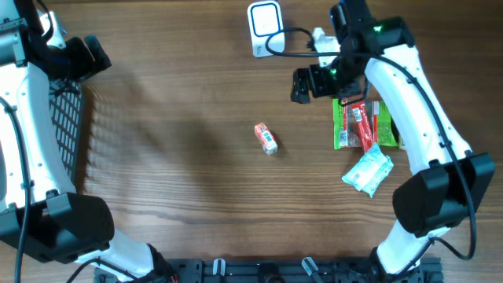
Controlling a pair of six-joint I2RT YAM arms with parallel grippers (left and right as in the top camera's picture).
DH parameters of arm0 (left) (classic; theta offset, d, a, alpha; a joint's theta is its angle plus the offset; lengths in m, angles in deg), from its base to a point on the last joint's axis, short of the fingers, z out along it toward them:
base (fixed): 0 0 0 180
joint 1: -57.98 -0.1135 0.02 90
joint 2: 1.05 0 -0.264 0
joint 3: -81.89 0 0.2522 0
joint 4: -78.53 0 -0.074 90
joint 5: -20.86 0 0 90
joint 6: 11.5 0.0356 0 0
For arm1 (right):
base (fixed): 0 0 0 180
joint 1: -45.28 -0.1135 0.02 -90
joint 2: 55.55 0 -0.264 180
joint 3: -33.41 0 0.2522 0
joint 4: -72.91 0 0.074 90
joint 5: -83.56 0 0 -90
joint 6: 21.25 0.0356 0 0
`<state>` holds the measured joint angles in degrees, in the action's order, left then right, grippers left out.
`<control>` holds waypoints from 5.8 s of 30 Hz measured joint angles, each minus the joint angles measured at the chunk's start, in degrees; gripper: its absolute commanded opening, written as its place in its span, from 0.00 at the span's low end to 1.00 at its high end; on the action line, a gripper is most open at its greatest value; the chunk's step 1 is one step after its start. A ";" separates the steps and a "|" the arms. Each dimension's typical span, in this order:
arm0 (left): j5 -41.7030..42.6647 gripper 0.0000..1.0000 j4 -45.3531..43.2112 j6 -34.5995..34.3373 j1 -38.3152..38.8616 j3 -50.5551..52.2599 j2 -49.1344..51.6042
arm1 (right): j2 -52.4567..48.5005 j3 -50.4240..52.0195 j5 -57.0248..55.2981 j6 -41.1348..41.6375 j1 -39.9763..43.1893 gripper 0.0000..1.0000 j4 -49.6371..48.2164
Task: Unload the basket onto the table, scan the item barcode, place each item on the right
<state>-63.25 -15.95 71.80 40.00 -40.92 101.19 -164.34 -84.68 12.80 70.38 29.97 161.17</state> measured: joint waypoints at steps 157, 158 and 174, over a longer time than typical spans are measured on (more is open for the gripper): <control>0.02 1.00 0.02 0.00 0.00 0.00 0.00 | -35.65 -23.47 -66.40 -27.02 -16.06 0.04 -52.50; 0.02 1.00 0.02 0.00 0.00 0.00 0.00 | -35.65 -23.47 -65.59 -27.04 -16.20 0.04 -52.50; 0.02 1.00 0.07 0.00 0.00 0.00 0.00 | -24.81 -23.23 -60.54 -18.99 -16.52 0.04 -35.69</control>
<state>-63.23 -15.88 71.80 40.00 -40.92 101.19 -189.15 -107.91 -47.74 51.38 13.45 125.48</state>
